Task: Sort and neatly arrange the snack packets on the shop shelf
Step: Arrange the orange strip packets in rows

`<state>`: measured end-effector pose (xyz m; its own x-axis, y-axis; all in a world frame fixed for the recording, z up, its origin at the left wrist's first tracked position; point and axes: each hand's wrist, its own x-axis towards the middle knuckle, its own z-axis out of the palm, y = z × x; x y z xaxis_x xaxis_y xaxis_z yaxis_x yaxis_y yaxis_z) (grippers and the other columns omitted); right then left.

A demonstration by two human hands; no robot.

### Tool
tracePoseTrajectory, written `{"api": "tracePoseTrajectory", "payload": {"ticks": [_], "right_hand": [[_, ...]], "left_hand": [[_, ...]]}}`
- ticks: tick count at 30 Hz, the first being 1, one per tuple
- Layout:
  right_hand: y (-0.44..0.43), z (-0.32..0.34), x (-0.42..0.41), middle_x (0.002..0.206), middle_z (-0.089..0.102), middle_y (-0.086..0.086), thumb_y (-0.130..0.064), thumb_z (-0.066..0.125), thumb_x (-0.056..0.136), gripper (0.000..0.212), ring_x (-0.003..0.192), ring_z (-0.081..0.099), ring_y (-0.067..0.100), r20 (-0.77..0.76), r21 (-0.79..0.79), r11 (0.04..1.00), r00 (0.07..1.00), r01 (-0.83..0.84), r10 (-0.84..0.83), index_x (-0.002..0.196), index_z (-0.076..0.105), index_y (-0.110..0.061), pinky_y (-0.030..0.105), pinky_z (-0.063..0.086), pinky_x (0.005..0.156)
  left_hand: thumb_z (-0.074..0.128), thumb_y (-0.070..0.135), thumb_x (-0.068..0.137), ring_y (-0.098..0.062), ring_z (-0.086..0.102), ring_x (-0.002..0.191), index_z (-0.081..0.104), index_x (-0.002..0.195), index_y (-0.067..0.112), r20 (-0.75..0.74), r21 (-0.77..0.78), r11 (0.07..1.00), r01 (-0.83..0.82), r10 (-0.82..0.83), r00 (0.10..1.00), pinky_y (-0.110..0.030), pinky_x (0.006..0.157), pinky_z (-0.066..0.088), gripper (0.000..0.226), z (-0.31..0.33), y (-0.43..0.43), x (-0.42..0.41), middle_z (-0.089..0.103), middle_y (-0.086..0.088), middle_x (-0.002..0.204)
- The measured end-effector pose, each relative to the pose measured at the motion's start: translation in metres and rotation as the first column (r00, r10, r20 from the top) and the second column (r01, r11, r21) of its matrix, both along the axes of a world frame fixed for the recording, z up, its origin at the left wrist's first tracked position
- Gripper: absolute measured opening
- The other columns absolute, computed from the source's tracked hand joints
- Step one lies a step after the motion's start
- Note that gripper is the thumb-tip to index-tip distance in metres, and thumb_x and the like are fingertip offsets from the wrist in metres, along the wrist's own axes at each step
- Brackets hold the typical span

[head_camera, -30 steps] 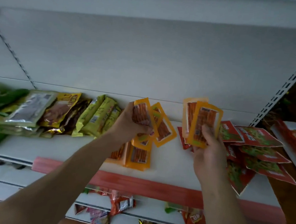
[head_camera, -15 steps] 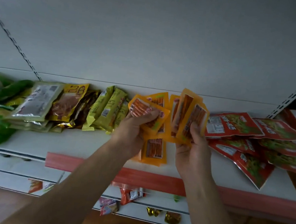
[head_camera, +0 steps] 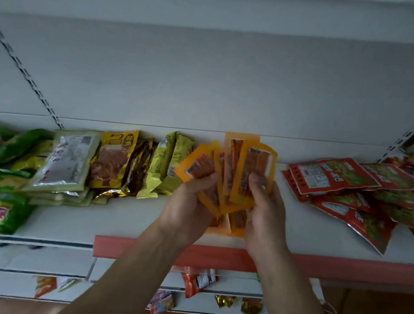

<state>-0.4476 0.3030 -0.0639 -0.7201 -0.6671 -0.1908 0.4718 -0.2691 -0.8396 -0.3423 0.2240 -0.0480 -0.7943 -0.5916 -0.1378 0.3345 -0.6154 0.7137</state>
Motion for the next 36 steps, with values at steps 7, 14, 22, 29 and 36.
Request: {"api": "tracePoseTrajectory", "payload": {"ticks": [7,14,22,29,36], "right_hand": [[-0.006,-0.009,0.034,0.112,0.072,0.009,-0.034,0.068,0.086,0.037,0.103,0.07,0.029,-0.072,0.136,0.982,0.987,-0.13,0.141,0.12,0.068,-0.02,0.05,0.057,0.085],[-0.001,-0.029,0.051,0.109,0.072,-0.006,-0.042,0.062,0.091,0.019,0.102,0.068,0.016,-0.225,0.35,0.936,0.969,-0.022,0.107,0.108,0.071,-0.04,0.048,0.054,0.092],[-0.021,-0.014,-0.013,0.08,0.071,-0.007,-0.036,0.061,0.09,0.017,0.075,0.067,0.008,-0.486,0.533,0.833,0.86,0.151,0.154,0.082,0.071,-0.026,0.039,0.052,0.071],[-0.099,-0.017,-0.051,0.085,0.074,-0.005,-0.037,0.068,0.085,0.017,0.085,0.068,0.016,-0.618,0.713,0.678,0.617,0.18,0.486,0.093,0.073,-0.023,0.032,0.053,0.074],[-0.09,-0.03,-0.067,0.112,0.069,-0.006,-0.033,0.066,0.09,0.025,0.086,0.059,0.012,-0.669,0.716,0.665,0.484,0.214,0.564,0.114,0.067,-0.025,0.023,0.04,0.066]], "left_hand": [[0.052,0.022,0.099,-0.031,0.06,0.12,0.062,0.128,0.011,0.114,-0.048,0.998,0.036,-0.031,0.993,-0.051,0.103,0.046,0.033,-0.012,-0.004,0.029,0.063,-0.016,0.129],[0.057,0.018,0.094,-0.03,0.069,0.103,0.072,0.111,0.012,0.215,0.018,0.996,-0.083,0.077,0.973,-0.036,0.075,0.06,0.023,-0.035,-0.006,0.047,0.071,-0.014,0.114],[0.056,0.011,0.094,-0.028,0.072,0.093,0.065,0.118,0.011,0.234,0.103,0.928,-0.359,0.328,0.915,-0.04,0.07,0.059,0.026,-0.038,-0.015,0.055,0.074,-0.011,0.105],[0.056,0.01,0.095,-0.029,0.073,0.091,0.066,0.116,0.011,0.257,0.128,0.902,-0.412,0.371,0.892,-0.035,0.061,0.059,0.024,-0.031,-0.012,0.046,0.074,-0.013,0.104],[0.054,0.011,0.095,-0.032,0.071,0.098,0.064,0.12,0.011,0.255,0.1,0.922,-0.373,0.338,0.906,-0.044,0.073,0.061,0.027,-0.029,-0.014,0.028,0.072,-0.014,0.11]]}}
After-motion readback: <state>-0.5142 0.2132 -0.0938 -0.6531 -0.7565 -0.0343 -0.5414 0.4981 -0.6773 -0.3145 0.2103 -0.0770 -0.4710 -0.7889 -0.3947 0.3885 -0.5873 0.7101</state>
